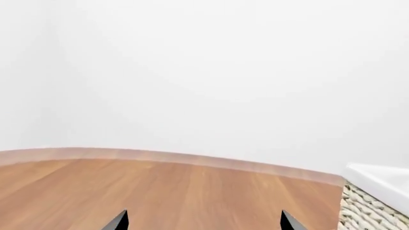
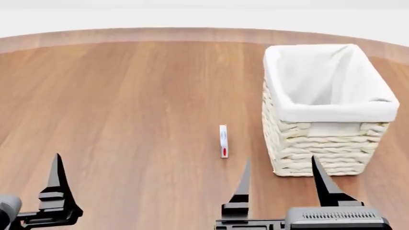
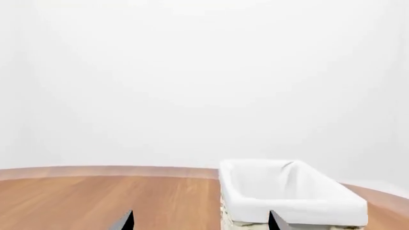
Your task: Pick up the tomato sauce, and put it in the basket.
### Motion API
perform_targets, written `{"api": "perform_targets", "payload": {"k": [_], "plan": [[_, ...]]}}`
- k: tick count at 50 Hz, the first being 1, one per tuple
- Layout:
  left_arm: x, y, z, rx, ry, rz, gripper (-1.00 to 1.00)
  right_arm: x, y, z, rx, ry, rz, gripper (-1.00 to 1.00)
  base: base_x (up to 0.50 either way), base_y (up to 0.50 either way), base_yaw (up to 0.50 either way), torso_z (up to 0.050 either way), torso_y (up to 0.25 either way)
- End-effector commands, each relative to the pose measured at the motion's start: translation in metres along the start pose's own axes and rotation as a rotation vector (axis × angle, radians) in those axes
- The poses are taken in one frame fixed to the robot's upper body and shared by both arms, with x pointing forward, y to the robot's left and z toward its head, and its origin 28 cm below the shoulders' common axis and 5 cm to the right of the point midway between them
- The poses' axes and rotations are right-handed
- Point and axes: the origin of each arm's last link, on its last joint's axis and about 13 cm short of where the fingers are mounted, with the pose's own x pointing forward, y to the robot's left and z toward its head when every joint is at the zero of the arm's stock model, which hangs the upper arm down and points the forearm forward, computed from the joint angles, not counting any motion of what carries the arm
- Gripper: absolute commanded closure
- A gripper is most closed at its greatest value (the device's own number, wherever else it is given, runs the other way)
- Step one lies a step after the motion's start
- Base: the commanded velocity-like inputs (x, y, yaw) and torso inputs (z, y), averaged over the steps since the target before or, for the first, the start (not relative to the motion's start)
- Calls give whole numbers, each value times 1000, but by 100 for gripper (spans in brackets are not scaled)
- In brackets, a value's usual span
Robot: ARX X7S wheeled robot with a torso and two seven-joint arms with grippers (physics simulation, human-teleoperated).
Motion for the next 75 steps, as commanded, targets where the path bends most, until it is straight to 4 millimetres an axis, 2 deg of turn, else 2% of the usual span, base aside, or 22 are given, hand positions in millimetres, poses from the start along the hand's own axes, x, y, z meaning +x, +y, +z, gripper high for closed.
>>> {"api": "perform_targets", "payload": {"k": [1, 20, 34, 54, 59, 71, 75], "plan": [[0, 2, 0, -2, 0, 7, -100, -1, 0, -4, 4, 9, 2, -100, 500, 0, 0, 0, 0], [2, 2, -1, -3, -3, 6, -100, 3, -1, -6, 16, 18, -33, -100, 500, 0, 0, 0, 1], [3, 3, -1, -2, -2, 11, -100, -3, -1, -6, 8, 29, -14, -100, 0, 0, 0, 0, 0], [5, 4, -12, 7, 17, 13, -100, -67, 2, -18, -1, 91, -30, -100, 0, 0, 0, 0, 0], [5, 4, -14, 6, 22, 11, -100, -84, 6, -28, 5, 123, -32, -100, 0, 0, 0, 0, 0], [3, 2, -16, 2, 28, 0, -100, -113, 7, -35, 5, 174, -57, -100, 0, 0, 0, 0, 0], [3, 1, -17, 2, 30, -3, -100, -124, 10, -43, 4, 219, -61, -100, 0, 0, 0, 0, 0]]}}
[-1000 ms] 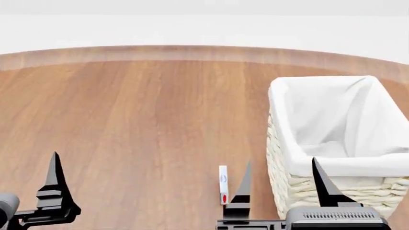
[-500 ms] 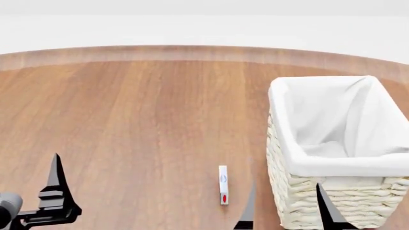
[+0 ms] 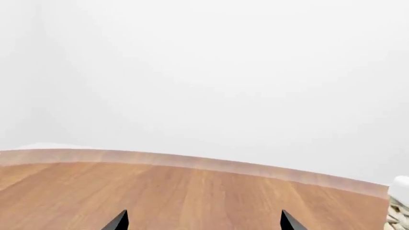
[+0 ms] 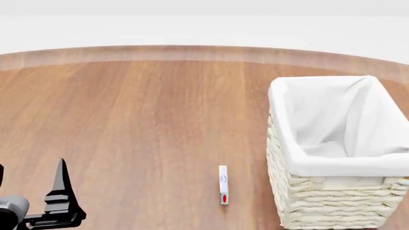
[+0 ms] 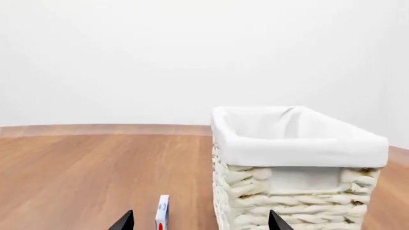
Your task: Pick up the tomato sauce, and put it in the basket.
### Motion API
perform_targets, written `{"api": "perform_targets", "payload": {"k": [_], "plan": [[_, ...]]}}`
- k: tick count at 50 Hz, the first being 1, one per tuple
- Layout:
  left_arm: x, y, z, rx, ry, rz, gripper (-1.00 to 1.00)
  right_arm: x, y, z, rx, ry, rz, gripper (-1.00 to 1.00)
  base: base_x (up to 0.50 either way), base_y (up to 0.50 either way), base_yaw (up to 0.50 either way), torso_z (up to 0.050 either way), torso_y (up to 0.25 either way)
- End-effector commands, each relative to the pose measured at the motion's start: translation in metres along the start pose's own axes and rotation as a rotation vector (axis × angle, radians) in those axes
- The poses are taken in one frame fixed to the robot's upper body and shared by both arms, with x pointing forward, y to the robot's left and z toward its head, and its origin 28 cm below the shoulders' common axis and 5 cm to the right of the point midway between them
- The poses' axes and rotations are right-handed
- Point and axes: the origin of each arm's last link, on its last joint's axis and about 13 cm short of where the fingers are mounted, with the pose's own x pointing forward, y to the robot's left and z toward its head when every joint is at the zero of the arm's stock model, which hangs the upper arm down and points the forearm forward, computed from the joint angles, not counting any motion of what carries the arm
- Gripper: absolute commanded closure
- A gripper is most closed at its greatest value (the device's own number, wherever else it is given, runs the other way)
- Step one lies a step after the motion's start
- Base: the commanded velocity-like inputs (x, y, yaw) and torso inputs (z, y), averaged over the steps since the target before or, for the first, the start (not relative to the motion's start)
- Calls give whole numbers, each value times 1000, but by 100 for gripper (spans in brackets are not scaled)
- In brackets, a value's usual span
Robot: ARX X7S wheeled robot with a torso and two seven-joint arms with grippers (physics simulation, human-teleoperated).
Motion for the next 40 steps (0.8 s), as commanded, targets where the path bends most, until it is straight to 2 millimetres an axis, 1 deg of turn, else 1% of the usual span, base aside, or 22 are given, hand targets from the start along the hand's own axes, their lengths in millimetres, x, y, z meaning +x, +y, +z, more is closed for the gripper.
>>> {"api": "perform_targets", "payload": {"k": [1, 7, 8, 28, 40], "plan": [[-1, -1, -2, -3, 5, -6, -100, -33, 4, -17, -3, 81, -17, -100, 0, 0, 0, 0, 0], [-2, 0, -3, -4, 7, -4, -100, -44, 4, -16, 10, 92, -27, -100, 0, 0, 0, 0, 0], [-3, 0, -8, -16, 18, -9, -100, -72, 7, -38, 51, 201, -56, -100, 0, 0, 0, 0, 0], [-3, -2, -10, -18, 22, -14, -100, -82, 7, -48, 58, 243, -69, -100, 0, 0, 0, 0, 0], [-2, -1, -13, -16, 29, -10, -100, -81, 6, -52, 56, 263, -66, -100, 0, 0, 0, 0, 0]]}}
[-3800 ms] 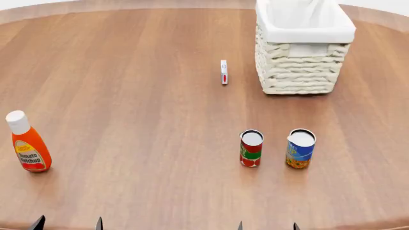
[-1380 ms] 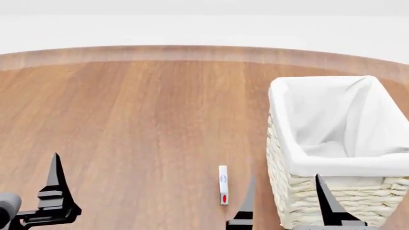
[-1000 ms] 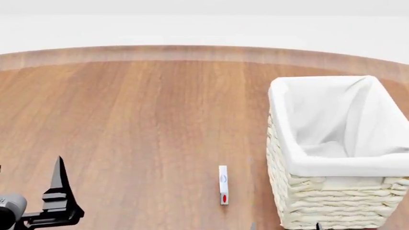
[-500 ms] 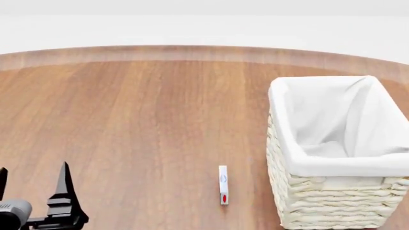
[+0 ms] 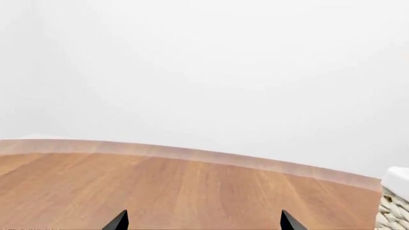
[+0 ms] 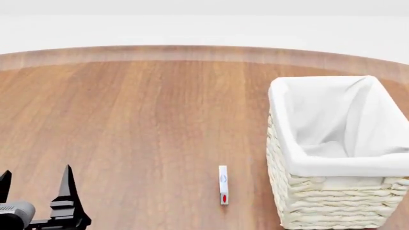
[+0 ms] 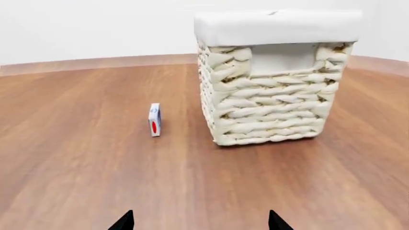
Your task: Pick up the tomato sauce, and put it in the basket.
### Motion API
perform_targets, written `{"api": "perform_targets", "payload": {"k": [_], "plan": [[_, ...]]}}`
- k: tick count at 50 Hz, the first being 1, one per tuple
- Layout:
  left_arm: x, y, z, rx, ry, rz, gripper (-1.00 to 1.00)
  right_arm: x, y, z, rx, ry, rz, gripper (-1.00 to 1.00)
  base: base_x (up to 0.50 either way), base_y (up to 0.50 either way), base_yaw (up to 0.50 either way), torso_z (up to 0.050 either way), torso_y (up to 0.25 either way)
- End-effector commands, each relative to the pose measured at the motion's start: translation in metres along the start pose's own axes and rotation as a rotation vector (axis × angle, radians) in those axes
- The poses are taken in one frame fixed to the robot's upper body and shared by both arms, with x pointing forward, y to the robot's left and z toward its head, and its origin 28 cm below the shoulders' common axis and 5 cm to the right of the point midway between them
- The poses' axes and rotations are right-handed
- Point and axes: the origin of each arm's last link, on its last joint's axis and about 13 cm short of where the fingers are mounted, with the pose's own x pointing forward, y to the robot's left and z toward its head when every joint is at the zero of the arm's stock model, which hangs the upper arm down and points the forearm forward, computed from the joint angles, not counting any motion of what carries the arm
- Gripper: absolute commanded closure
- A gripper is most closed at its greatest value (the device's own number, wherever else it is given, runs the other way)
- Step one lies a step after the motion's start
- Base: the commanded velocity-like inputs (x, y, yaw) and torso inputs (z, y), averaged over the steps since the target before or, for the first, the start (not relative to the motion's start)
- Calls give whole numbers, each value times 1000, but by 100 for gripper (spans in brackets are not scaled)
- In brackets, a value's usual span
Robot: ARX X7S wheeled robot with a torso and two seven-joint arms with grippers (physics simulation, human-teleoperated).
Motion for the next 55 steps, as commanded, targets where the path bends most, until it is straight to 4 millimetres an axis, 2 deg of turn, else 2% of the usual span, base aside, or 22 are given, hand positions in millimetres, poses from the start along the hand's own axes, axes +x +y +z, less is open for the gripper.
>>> {"api": "perform_targets", "payload": {"k": [1, 28, 55], "plan": [[1, 0, -3, 1, 7, 2, -100, -2, 0, -6, -1, 28, 0, -100, 0, 0, 0, 0, 0], [2, 2, -7, -5, 16, 5, -100, -6, 3, -21, 12, 88, 13, -100, 0, 0, 0, 0, 0], [2, 1, -11, -4, 28, 3, -100, 7, 3, -47, 54, 198, 28, -100, 0, 0, 0, 0, 0]]}}
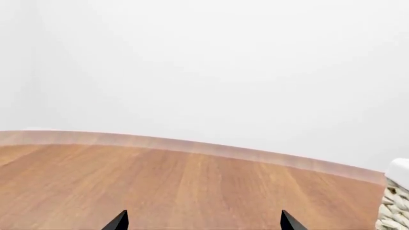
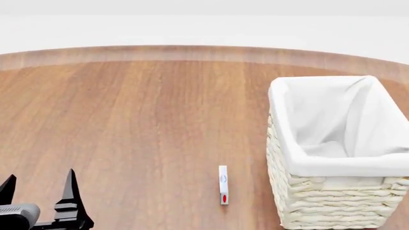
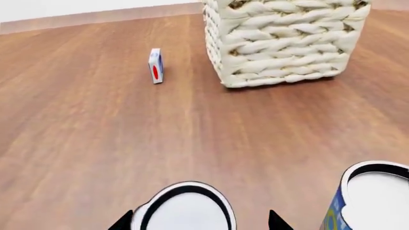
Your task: Pick up the tomato sauce, and put it in the basket.
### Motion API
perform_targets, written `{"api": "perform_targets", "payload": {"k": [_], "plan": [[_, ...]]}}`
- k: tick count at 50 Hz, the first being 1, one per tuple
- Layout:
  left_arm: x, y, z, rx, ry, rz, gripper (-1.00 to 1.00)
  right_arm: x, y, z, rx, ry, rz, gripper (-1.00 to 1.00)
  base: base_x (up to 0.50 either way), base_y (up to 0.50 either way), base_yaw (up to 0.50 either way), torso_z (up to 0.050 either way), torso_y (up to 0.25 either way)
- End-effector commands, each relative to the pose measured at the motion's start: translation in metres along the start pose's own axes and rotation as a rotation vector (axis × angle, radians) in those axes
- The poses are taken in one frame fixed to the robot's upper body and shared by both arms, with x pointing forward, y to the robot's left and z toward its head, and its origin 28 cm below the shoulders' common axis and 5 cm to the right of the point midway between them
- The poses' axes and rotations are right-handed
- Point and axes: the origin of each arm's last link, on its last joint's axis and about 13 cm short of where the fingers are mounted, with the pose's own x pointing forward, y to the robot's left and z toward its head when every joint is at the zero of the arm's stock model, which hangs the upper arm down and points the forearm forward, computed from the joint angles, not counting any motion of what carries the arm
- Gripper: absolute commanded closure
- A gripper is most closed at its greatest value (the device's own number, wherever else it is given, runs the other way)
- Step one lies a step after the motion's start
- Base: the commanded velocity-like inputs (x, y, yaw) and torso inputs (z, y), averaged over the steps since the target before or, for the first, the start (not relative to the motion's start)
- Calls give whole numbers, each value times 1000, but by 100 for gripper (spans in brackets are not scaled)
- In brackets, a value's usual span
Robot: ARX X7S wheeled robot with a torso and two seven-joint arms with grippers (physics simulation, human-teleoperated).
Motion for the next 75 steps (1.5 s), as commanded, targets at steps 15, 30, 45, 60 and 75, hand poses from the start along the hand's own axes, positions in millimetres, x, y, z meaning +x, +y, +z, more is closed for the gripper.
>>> {"api": "perform_targets", "payload": {"k": [15, 30, 45, 60, 75], "plan": [[2, 1, -6, 1, 11, 3, -100, 13, 0, -15, 19, 74, 15, -100, 0, 0, 0, 0, 0], [2, 1, -7, -1, 17, 5, -100, 18, -1, -17, 31, 88, 26, -100, 0, 0, 0, 0, 0], [2, 2, -9, -1, 21, 11, -100, 20, 1, -15, 60, 93, 74, 100, 0, 0, 0, 0, 0], [4, 3, -12, -7, 26, 14, -100, 23, 8, -11, 64, 90, 103, 100, 0, 0, 0, 0, 0], [3, 7, -14, -10, 31, 26, -100, 46, 30, 8, 29, 57, 189, 100, 0, 0, 0, 0, 0]]}}
